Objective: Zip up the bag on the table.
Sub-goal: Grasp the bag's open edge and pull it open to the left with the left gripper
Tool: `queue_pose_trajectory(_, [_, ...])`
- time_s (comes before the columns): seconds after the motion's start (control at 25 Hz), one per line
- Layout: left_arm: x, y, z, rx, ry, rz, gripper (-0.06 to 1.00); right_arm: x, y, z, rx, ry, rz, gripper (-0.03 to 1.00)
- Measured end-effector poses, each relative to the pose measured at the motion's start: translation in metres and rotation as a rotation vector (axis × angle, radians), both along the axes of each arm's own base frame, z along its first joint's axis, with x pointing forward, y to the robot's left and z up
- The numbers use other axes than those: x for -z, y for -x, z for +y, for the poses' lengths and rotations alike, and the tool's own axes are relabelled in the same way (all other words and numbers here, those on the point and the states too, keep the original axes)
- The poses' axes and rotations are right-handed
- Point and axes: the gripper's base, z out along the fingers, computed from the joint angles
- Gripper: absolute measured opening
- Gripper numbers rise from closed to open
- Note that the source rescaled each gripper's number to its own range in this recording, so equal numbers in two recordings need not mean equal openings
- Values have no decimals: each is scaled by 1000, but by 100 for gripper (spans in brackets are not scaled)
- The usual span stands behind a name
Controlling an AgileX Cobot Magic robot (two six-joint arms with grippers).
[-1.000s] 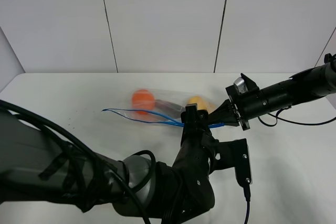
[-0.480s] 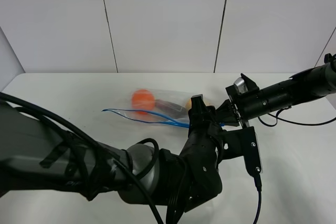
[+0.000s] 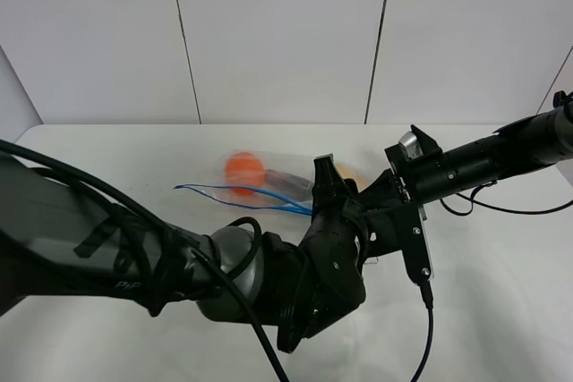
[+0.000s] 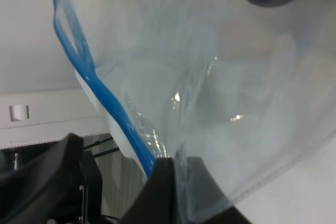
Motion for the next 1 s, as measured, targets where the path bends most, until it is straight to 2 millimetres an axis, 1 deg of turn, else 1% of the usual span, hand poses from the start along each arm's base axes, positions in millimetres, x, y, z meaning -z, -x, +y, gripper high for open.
queue_pose_trajectory(0.2, [6, 2, 5, 5, -22, 11, 51, 0, 0, 0, -3, 3, 1, 0])
queue_pose_trajectory(0.32, [10, 4, 8, 3, -41, 13, 45, 0, 0, 0, -3, 3, 1, 0])
queue_pose_trajectory(0.4, [12, 8, 8, 12, -49, 14, 41, 0, 0, 0, -3, 3, 2, 0])
queue_pose_trajectory(0.52, [12, 14, 5, 29, -50, 14, 39, 0, 0, 0, -5, 4, 2, 0])
queue_pose_trajectory(0.72, [12, 15, 4, 33, -50, 14, 38, 0, 0, 0, -5, 4, 2, 0])
queue_pose_trajectory(1.0, [12, 15, 4, 41, -59, 11, 29, 0, 0, 0, -5, 4, 2, 0])
